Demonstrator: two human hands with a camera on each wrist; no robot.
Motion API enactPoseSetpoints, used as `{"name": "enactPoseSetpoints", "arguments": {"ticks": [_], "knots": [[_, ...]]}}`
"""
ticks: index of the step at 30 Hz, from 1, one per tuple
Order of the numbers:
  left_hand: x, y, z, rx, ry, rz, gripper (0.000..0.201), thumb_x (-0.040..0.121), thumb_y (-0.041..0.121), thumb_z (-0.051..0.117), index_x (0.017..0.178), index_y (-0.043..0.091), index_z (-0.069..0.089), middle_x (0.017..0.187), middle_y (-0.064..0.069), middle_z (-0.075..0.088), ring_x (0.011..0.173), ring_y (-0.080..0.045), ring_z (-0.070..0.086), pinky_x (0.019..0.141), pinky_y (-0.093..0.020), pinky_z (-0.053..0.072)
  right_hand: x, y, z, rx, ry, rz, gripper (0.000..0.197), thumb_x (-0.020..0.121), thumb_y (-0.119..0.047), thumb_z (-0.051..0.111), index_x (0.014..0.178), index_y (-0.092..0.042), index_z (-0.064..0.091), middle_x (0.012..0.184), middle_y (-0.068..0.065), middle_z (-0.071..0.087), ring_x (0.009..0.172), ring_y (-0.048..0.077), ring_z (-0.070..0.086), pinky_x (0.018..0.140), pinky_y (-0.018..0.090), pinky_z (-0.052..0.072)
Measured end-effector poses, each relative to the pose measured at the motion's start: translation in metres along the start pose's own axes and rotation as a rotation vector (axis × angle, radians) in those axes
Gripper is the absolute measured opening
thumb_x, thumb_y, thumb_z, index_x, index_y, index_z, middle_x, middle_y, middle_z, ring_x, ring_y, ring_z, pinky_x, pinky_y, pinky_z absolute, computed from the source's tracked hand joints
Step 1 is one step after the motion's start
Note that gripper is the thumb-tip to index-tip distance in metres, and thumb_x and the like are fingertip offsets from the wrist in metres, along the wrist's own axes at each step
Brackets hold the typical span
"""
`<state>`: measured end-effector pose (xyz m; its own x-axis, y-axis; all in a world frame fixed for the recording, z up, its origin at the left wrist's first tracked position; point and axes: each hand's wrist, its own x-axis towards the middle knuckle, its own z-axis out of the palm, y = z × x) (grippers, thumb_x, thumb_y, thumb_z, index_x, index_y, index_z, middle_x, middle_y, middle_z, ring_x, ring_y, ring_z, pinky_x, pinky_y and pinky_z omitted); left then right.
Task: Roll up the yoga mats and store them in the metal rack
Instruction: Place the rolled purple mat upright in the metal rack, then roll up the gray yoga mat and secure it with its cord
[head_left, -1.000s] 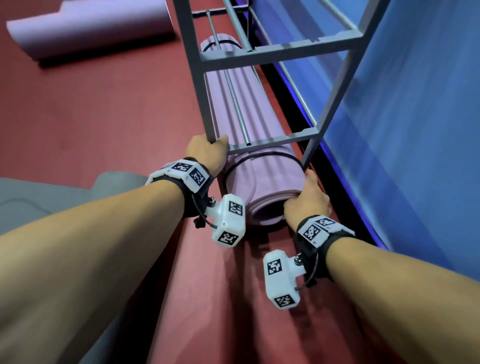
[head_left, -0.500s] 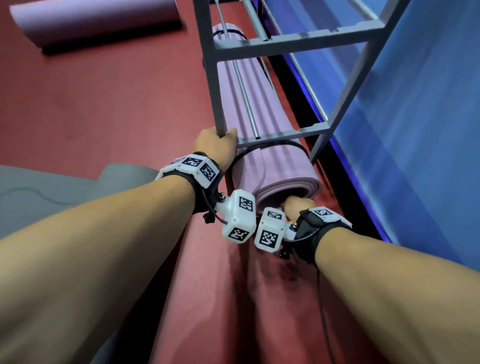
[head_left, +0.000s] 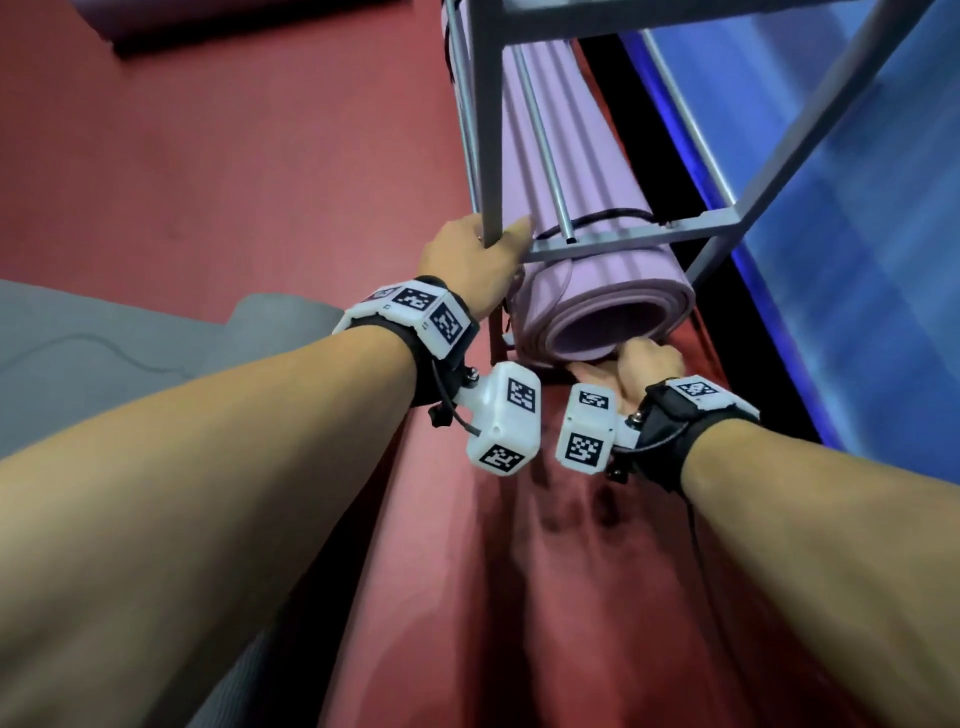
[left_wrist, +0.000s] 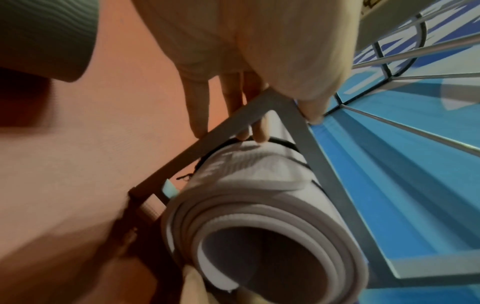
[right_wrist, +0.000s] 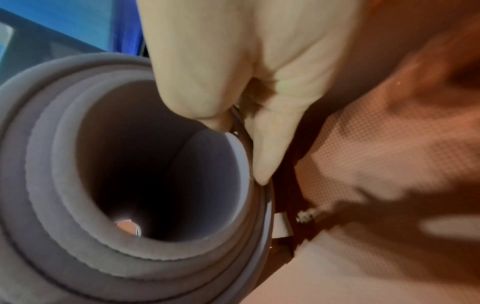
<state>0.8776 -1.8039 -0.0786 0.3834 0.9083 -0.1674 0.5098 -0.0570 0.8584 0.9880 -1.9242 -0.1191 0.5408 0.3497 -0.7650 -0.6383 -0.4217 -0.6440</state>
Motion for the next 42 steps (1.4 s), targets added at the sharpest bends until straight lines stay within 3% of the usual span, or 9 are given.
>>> {"name": "enactPoseSetpoints", "arguments": {"ticks": [4,9,13,17,24,29,33,37,42], "knots": [[-0.018,-0.02,-0.011,-0.014,-0.086,-0.063,0.044,0.075,0.061,0.069,0.106,0.031,0.068,0.097,0.011,0.07,0.096,-0.015,0.066,0.091,-0.044,0.056,-0.007,0.018,0.008,-0.113,-0.033,-0.055,0.037,0.099,-0.01,0.039,0.131,0.003,0.05,0.115,0.024,0.064,0.056,0.021,0.068,0.034,0.021,0.046],[-0.071,-0.041,-0.07,0.328,-0.237,-0.278,0.061,0.086,0.049,0.068,0.137,0.017,0.056,0.131,-0.001,0.063,0.119,-0.015,0.06,0.103,-0.025,0.043,-0.067,0.051,0.051,-0.356,-0.174,0.049,0.012,0.094,-0.015,0.045,0.09,-0.012,0.056,0.075,0.009,0.063,0.049,0.02,0.064,0.041,0.026,0.051],[-0.129,-0.053,-0.127,0.448,-0.206,-0.468,0.049,0.088,0.041,0.067,0.131,0.019,0.06,0.131,-0.002,0.064,0.122,-0.021,0.057,0.098,-0.024,0.041,-0.109,0.079,0.09,-0.887,-0.346,-0.166,0.035,0.067,-0.028,0.065,0.102,-0.03,0.059,0.092,0.006,0.069,0.081,0.026,0.068,0.077,0.039,0.057],[-0.185,-0.066,-0.193,0.382,-0.103,-0.646,0.054,0.087,0.033,0.066,0.137,0.018,0.052,0.137,-0.01,0.057,0.123,-0.029,0.055,0.103,-0.03,0.042,-0.179,0.077,0.141,-1.24,-0.527,-0.3,0.044,0.078,-0.02,0.072,0.12,-0.02,0.06,0.112,0.004,0.065,0.107,0.024,0.061,0.092,0.026,0.046],[-0.247,-0.134,-0.245,0.21,-0.111,-1.027,0.132,0.047,0.071,0.068,0.153,0.013,0.014,0.155,-0.015,0.031,0.146,-0.036,0.023,0.119,-0.049,0.02,-0.231,0.114,0.234,-2.03,-1.056,-0.682,0.096,0.074,-0.03,0.076,0.152,-0.025,0.02,0.158,0.001,0.024,0.149,0.024,0.014,0.118,0.047,0.022],[-0.293,-0.158,-0.232,0.16,-0.187,-1.166,0.145,0.054,0.063,0.085,0.156,0.02,-0.009,0.156,-0.011,0.022,0.145,-0.034,0.019,0.117,-0.048,0.024,-0.227,0.153,0.239,-2.676,-1.139,-0.95,0.121,0.063,-0.058,0.074,0.154,-0.019,0.005,0.144,0.013,0.033,0.135,0.037,0.028,0.107,0.053,0.023],[-0.317,-0.142,-0.233,0.27,-0.295,-1.158,0.105,0.048,0.072,0.082,0.137,0.038,0.037,0.134,-0.009,0.032,0.129,-0.033,0.031,0.104,-0.048,0.031,-0.23,0.143,0.241,-2.81,-1.191,-1.144,0.08,0.061,-0.067,0.072,0.118,-0.015,0.048,0.12,0.011,0.042,0.115,0.033,0.041,0.096,0.046,0.034],[-0.338,-0.13,-0.218,0.068,-0.306,-1.138,0.119,0.041,0.062,0.09,0.136,0.034,0.024,0.141,-0.004,0.039,0.131,-0.033,0.042,0.106,-0.05,0.037,-0.237,0.138,0.235,-2.92,-1.274,-0.784,0.117,0.036,-0.074,0.081,0.13,-0.024,0.032,0.126,0.007,0.047,0.121,0.033,0.048,0.1,0.05,0.041],[-0.346,-0.085,-0.19,0.199,-0.421,-1.083,0.111,0.036,0.079,0.079,0.131,0.035,0.045,0.131,-0.005,0.036,0.125,-0.029,0.034,0.102,-0.045,0.033,-0.239,0.114,0.19,-2.986,-1.308,-0.907,0.072,0.063,-0.059,0.074,0.119,-0.021,0.049,0.121,0.009,0.042,0.116,0.032,0.042,0.095,0.043,0.037]]}}
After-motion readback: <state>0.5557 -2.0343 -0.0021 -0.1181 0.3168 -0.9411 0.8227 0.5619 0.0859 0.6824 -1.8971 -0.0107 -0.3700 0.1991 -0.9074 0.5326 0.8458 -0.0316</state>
